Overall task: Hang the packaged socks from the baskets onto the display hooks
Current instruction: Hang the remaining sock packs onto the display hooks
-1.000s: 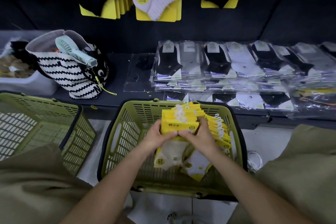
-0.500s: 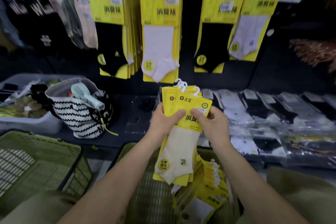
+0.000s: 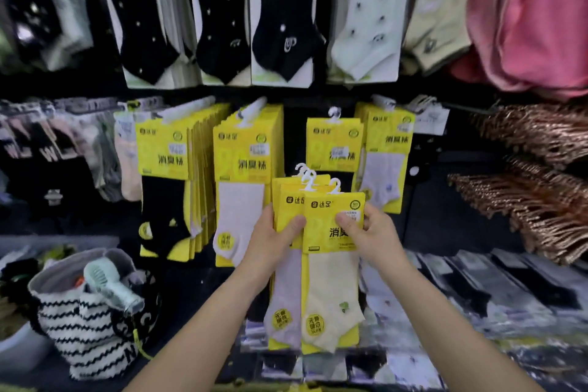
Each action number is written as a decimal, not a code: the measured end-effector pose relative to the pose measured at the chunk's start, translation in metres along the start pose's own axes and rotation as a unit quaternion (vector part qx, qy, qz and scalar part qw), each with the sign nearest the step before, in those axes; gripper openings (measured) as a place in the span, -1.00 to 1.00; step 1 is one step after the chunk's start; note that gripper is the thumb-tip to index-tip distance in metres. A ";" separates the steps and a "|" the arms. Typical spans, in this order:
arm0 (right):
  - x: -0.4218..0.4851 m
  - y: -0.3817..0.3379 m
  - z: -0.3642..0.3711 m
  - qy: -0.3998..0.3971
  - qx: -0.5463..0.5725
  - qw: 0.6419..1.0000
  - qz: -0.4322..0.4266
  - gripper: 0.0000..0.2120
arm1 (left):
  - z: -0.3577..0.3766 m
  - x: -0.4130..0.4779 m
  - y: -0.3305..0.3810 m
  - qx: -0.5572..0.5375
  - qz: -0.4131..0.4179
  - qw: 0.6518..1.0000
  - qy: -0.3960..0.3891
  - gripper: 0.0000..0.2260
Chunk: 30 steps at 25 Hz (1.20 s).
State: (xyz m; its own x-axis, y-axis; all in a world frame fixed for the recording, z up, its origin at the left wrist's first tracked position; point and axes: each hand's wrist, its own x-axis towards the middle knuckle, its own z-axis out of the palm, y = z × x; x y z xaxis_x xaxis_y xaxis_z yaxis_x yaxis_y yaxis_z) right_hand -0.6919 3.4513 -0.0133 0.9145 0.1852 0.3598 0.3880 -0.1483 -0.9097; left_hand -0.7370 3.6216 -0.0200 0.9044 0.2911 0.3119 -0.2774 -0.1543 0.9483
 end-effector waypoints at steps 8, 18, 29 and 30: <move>0.080 -0.037 -0.035 0.060 -0.051 0.997 -0.020 -0.82 | -0.014 0.036 0.040 -0.007 0.080 0.990 0.120 -0.82; 0.112 -0.040 -0.004 0.069 -0.108 0.991 -0.028 -0.82 | -0.014 0.050 0.053 -0.020 0.083 0.988 0.129 -0.84; 0.069 -0.055 -0.014 0.095 0.012 0.993 -0.072 -0.62 | 0.007 0.037 0.065 -0.003 0.107 0.988 0.113 -0.88; 0.063 -0.060 -0.010 0.055 0.007 0.996 -0.073 -0.62 | 0.013 0.034 0.067 -0.001 0.112 0.988 0.108 -0.88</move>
State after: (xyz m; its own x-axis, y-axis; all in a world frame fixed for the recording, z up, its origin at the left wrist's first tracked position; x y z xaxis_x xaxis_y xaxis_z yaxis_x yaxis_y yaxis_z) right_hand -0.6562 3.4625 0.0659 0.8560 0.0967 0.5079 0.5164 -0.1131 -0.8488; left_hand -0.7208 3.6092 0.0528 0.7304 0.4451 0.5181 -0.4632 -0.2347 0.8546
